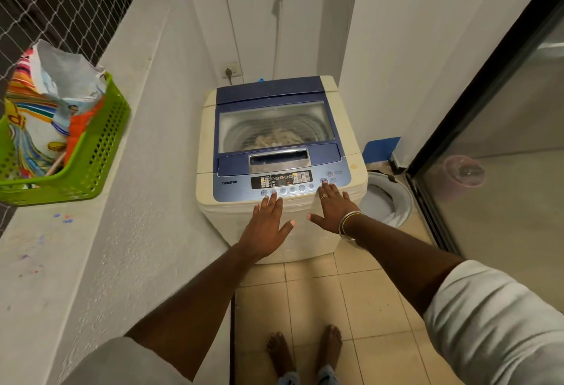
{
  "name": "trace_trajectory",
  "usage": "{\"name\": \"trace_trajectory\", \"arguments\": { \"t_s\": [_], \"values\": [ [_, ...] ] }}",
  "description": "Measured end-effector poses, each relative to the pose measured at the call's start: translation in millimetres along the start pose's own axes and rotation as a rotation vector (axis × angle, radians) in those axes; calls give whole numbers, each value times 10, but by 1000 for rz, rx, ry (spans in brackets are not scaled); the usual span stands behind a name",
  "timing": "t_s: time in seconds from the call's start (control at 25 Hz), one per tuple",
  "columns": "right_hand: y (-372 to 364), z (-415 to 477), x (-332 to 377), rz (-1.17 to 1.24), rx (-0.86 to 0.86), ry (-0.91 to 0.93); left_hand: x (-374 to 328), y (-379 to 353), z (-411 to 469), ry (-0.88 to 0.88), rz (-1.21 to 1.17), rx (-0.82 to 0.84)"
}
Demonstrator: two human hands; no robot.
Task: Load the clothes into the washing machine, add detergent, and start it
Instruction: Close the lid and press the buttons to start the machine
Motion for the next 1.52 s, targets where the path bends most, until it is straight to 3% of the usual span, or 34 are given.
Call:
{"name": "trace_trajectory", "arguments": {
  "t_s": [0.4, 0.68, 0.84, 1.08, 1.52],
  "values": [
    [114, 166, -15, -46, 58, 6, 30, 101, 108, -9, -8, -26],
    [298, 382, 17, -217, 83, 12, 49, 100, 254, -14, -1, -50],
    [451, 494, -87, -113, 153, -21, 11, 95, 215, -15, -11, -44],
    [406, 149, -156, -16, -88, 20, 112, 123, 112, -11, -1, -41],
    [-52, -182, 353, -99, -109, 103, 250, 178, -93, 77, 29, -39]
  ]
}}
Point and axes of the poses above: each hand's wrist, its own z-axis towards the middle knuckle, its own y-axis out of the back of the hand, x = y × z, the point moved 7 cm from there along z, towards the middle knuckle, and after that the axes turned 3 degrees about -x, right-handed, at the moved point
